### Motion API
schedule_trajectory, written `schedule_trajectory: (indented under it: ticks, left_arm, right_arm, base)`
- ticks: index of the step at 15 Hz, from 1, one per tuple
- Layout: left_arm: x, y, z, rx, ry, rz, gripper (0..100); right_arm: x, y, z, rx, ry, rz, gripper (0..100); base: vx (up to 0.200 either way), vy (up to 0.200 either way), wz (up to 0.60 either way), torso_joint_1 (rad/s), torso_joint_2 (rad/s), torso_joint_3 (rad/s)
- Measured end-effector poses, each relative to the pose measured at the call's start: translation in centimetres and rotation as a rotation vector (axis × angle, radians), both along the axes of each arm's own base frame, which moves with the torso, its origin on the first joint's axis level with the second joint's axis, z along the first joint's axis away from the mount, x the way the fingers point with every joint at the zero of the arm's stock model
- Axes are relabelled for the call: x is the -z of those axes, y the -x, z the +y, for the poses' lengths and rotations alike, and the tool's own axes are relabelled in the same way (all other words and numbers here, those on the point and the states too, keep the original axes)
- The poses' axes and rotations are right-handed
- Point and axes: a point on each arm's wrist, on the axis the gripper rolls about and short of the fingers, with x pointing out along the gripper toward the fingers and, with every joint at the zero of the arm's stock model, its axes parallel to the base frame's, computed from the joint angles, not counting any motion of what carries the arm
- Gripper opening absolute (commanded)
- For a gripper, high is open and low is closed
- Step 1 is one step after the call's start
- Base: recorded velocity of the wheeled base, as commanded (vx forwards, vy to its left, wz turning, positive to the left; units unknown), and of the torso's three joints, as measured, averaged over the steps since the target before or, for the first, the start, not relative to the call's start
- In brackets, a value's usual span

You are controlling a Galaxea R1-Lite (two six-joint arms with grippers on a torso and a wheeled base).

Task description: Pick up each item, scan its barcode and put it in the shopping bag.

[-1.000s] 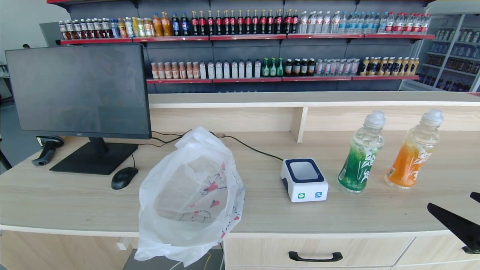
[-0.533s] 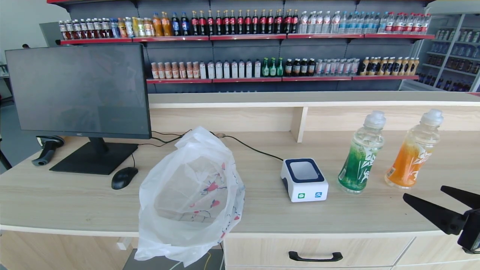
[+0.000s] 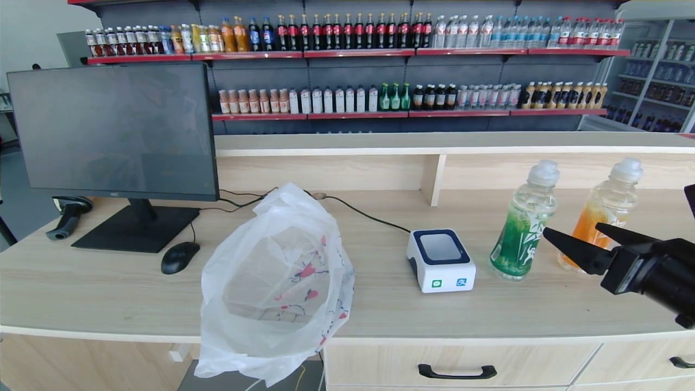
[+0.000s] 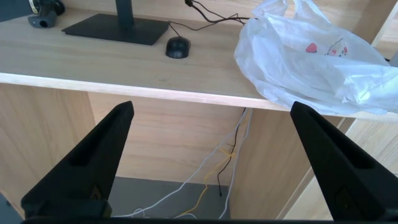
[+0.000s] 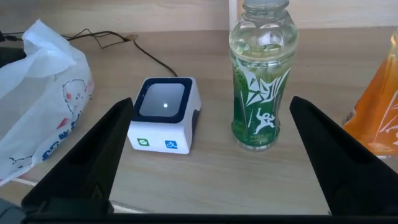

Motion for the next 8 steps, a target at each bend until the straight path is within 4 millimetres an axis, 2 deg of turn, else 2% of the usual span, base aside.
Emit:
schedule_trajectory:
  ticks: [3,8]
  left_arm:
    - [0.0,0.0,0.0,0.001,0.0,0.0,100]
    - [0.0,0.0,0.0,0.001,0.0,0.0,100]
  right_arm:
    - [1.9,-1.0,0.2,0.008,0.042,-0.006,100]
    - [4.8,-4.2,0.7,0.071,0.065,-0.093,100]
  base:
    - [0.0,0.0,0.0,0.0,0.0,0.0]
    - [0.0,0.0,0.0,0.0,0.0,0.0]
